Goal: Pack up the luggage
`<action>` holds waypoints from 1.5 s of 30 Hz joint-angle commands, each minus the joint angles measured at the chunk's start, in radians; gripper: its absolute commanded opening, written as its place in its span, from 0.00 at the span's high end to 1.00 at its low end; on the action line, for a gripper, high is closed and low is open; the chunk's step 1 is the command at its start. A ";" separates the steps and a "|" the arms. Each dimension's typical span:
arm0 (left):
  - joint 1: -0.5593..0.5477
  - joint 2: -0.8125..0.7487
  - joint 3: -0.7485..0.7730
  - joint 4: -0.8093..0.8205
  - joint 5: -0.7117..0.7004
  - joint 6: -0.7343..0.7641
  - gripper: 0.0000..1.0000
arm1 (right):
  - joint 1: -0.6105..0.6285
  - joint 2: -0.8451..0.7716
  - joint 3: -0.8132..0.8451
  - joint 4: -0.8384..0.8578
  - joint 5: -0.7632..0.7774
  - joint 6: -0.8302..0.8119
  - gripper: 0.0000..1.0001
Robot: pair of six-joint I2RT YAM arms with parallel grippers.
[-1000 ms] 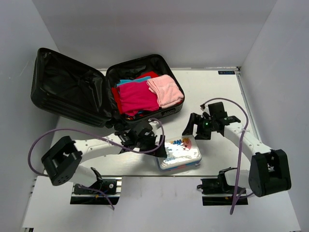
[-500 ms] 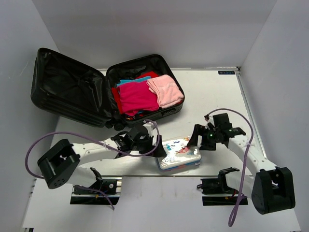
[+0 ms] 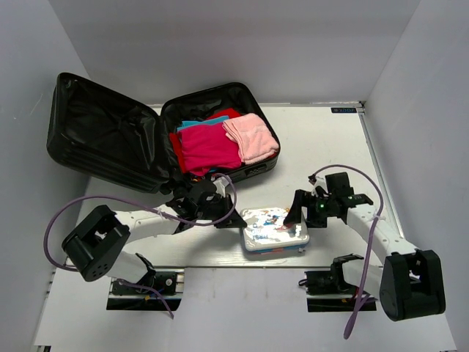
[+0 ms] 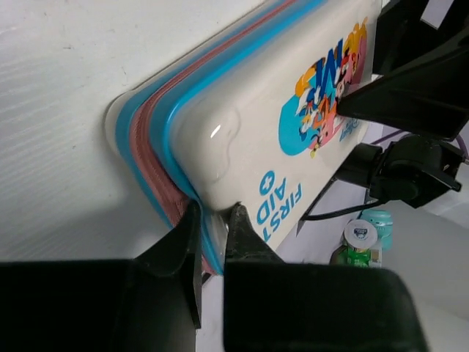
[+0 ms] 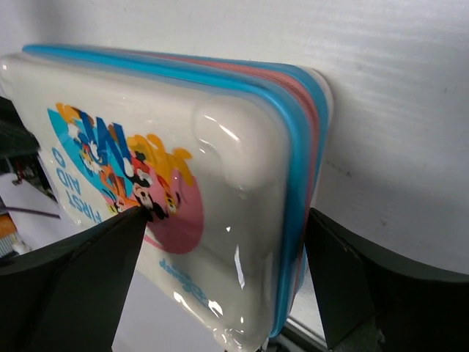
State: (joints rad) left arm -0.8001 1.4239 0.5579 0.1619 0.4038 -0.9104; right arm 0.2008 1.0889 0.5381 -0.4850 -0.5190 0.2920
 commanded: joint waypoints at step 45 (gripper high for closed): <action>0.141 -0.198 -0.156 -0.288 -0.246 0.215 0.13 | 0.683 0.356 0.957 -0.530 0.216 -0.083 0.71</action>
State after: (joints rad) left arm -0.6674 1.2388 0.4370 -0.0380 0.2192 -0.7036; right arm 0.8532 1.4136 1.4166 -0.8764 -0.4332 0.2470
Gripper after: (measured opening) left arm 0.867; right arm 0.257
